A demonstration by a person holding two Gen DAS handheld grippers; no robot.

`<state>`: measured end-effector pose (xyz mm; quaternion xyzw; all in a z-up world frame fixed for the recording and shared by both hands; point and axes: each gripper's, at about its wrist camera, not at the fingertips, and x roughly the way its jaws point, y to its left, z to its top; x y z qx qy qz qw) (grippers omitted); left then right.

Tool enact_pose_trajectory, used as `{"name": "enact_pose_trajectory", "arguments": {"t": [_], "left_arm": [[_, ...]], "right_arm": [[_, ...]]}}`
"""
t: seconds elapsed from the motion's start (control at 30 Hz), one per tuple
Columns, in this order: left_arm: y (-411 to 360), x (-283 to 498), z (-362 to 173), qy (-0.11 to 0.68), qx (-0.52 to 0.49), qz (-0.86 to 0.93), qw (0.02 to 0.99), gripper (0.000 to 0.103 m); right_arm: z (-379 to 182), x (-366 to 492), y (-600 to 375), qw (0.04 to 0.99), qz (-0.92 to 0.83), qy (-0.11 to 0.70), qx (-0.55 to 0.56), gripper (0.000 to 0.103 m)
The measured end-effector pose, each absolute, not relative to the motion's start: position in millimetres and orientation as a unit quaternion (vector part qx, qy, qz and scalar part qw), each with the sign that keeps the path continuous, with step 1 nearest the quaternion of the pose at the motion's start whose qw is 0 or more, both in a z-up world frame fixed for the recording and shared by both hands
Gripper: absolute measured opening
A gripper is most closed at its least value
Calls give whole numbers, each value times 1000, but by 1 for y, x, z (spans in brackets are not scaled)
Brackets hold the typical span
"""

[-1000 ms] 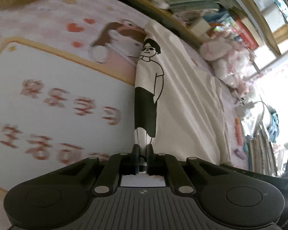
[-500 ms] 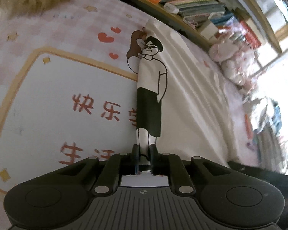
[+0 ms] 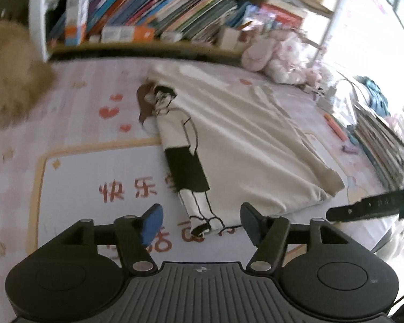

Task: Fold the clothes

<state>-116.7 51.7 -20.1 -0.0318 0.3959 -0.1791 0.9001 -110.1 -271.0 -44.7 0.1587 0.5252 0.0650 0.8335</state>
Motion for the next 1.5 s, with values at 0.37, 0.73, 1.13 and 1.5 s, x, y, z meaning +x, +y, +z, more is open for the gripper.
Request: {"name": "enact_pose_trajectory", "arguments": {"t": [0.37,0.73,1.13,1.5], "left_arm": [[20,-120,-15,356,38,-230,905,83],[-23,-116,-28,345,118,-264,893,85],[-61,-113,-43,304,198,-237,901,90],[-50,-89,-47,312,185,-173,916,90]], "right_arm": [[-38,-77,-276,839,32,517,164,56],[-47,-57,-276,824,38,541,165,16],[21,-47,-292,819,121,489,276,13],[22,-47,-292,828,119,500,224,13]]}}
